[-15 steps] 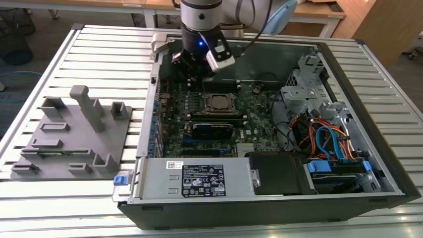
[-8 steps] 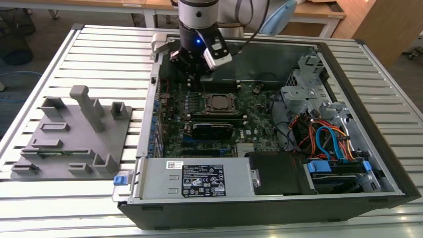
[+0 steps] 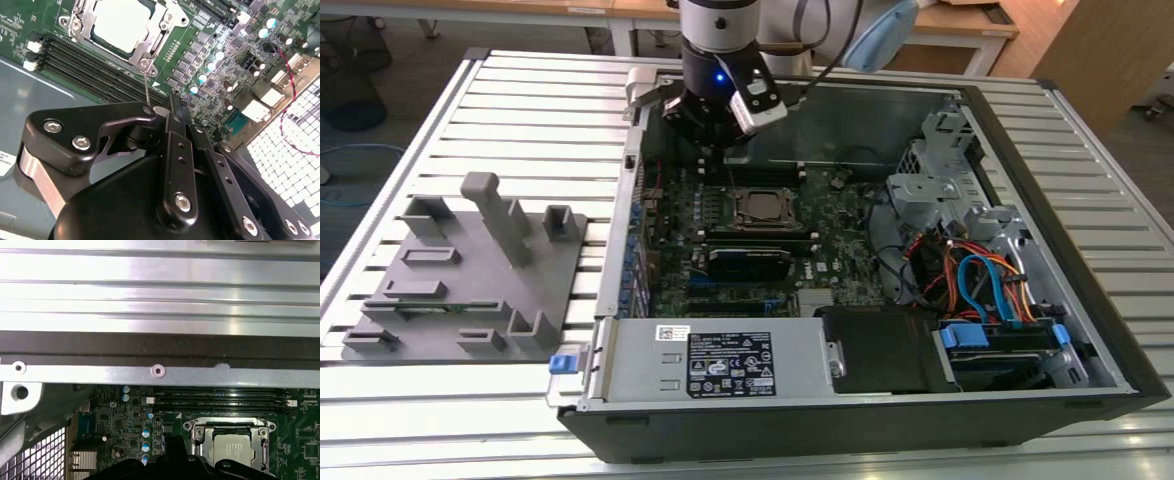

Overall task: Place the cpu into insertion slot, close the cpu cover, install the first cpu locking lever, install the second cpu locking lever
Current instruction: 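Install the first cpu locking lever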

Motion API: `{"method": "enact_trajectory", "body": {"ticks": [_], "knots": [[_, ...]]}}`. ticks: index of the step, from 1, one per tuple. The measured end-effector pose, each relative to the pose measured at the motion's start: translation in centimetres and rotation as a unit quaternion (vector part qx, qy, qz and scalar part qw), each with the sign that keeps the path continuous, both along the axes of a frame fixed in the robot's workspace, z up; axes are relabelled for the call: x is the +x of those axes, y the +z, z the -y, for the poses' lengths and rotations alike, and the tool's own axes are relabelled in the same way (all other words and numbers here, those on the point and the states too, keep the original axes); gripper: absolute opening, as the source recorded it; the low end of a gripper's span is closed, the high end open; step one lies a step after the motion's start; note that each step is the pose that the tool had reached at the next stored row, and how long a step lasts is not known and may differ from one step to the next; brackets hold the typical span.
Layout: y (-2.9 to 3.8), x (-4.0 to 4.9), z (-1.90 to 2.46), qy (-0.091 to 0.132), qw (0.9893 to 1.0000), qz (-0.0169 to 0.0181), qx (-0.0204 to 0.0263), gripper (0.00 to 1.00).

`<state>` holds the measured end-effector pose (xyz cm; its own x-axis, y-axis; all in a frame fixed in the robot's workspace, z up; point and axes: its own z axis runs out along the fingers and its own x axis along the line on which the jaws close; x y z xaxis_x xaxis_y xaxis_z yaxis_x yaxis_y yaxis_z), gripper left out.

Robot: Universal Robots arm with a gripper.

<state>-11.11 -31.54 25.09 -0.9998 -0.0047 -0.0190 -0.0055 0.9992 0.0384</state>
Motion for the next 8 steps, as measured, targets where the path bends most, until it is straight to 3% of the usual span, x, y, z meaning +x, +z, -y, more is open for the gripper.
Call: {"method": "enact_trajectory", "body": {"ticks": [8], "knots": [[0.0,0.15,-0.52,0.0,1.0,0.0007,0.0,0.1]]}}
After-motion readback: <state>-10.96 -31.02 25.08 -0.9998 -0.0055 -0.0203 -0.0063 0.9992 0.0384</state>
